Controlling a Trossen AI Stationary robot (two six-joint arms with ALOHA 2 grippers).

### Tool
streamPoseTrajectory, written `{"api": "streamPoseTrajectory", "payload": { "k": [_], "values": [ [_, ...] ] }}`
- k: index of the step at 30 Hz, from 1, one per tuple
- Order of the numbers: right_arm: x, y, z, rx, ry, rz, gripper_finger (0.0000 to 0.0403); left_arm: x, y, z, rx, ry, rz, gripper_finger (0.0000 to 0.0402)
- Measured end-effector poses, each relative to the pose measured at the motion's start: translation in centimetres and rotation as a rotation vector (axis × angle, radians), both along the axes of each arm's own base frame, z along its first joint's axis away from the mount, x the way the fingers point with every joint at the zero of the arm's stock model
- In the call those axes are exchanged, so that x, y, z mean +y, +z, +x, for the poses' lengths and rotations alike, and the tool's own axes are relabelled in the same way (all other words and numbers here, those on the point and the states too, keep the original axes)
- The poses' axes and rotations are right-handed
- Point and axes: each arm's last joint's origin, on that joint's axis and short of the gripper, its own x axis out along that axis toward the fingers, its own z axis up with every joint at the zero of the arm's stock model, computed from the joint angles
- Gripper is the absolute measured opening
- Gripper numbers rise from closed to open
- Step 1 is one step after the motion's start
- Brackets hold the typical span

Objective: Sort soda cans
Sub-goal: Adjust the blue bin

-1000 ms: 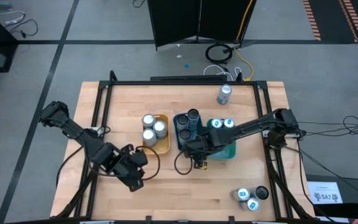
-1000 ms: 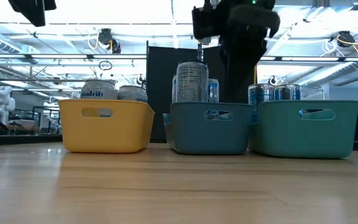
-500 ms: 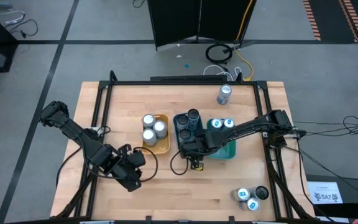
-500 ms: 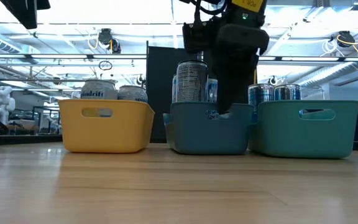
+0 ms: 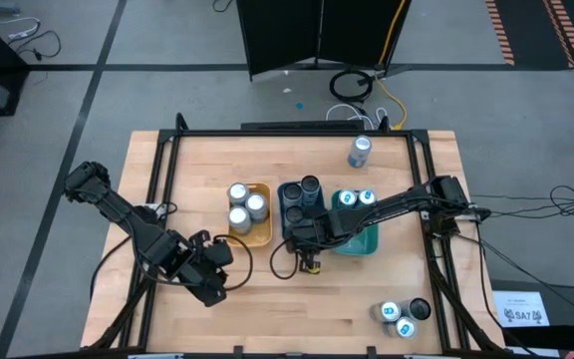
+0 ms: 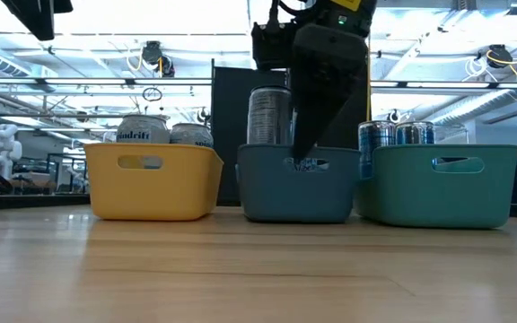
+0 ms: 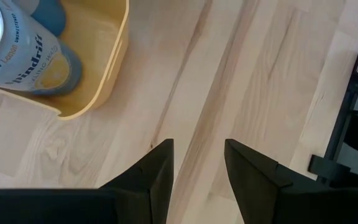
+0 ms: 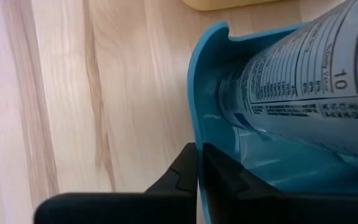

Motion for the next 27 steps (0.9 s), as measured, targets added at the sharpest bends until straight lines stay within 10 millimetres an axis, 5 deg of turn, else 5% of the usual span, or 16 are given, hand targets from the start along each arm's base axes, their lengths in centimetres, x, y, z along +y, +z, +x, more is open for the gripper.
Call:
{"api": "streamPoseTrajectory", "payload": {
  "k": [21,27],
  "values": [
    [-0.56,0.20,0.65,-0.063,-0.069,0.031,0.0002,0.08,0.20,-0.11,-0.007,0.000,-0.005,0.0153],
    [-0.55,0.20,0.64,-0.062,-0.072,0.033,0.0030,0.14,0.25,-0.19,-0.004,0.000,-0.003,0.0153]
  ]
}}
